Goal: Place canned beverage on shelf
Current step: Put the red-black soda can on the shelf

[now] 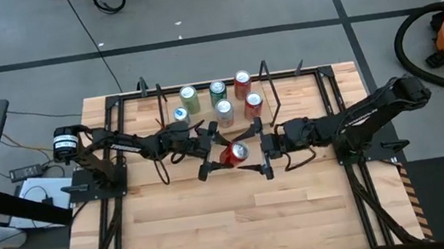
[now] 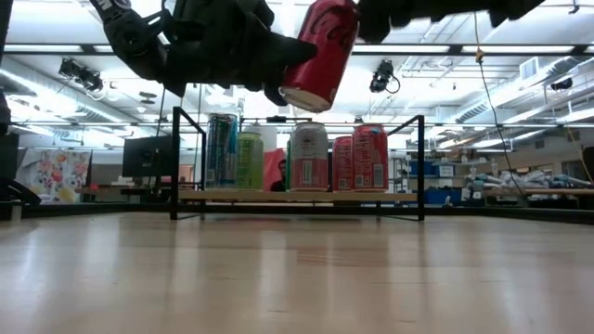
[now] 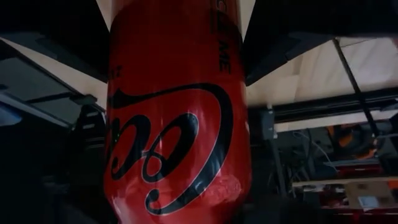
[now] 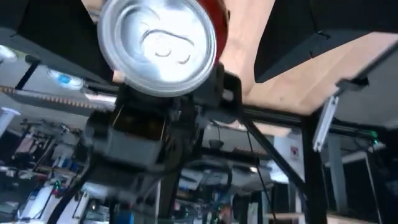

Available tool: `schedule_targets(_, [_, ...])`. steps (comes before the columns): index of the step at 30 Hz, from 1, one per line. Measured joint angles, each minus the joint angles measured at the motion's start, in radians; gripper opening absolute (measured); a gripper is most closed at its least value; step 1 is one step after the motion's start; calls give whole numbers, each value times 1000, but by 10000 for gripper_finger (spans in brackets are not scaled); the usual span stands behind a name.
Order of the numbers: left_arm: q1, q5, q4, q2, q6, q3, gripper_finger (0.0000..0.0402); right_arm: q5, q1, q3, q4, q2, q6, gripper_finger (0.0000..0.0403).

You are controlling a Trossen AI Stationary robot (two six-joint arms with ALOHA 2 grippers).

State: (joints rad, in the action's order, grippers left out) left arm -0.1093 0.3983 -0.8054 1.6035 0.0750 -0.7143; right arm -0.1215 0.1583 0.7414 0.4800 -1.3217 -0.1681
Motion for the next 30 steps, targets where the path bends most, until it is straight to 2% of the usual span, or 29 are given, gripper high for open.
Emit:
schedule_targets(4, [0,30,-12,0,-1,0,307,-15,3,-2,65,-71,-17,399])
schedule_targets(14, [0,63,-66,0,17,-1,307,-17,6,17,96,-84,11,395])
schedule_targets(23, [0,48,-119,0,26,-1,307,-25,-2,17,120,-84,16,360])
schedule_targets(30, [0,3,-133,0,29,-1,307,-96,-11,16,129,-84,57,331])
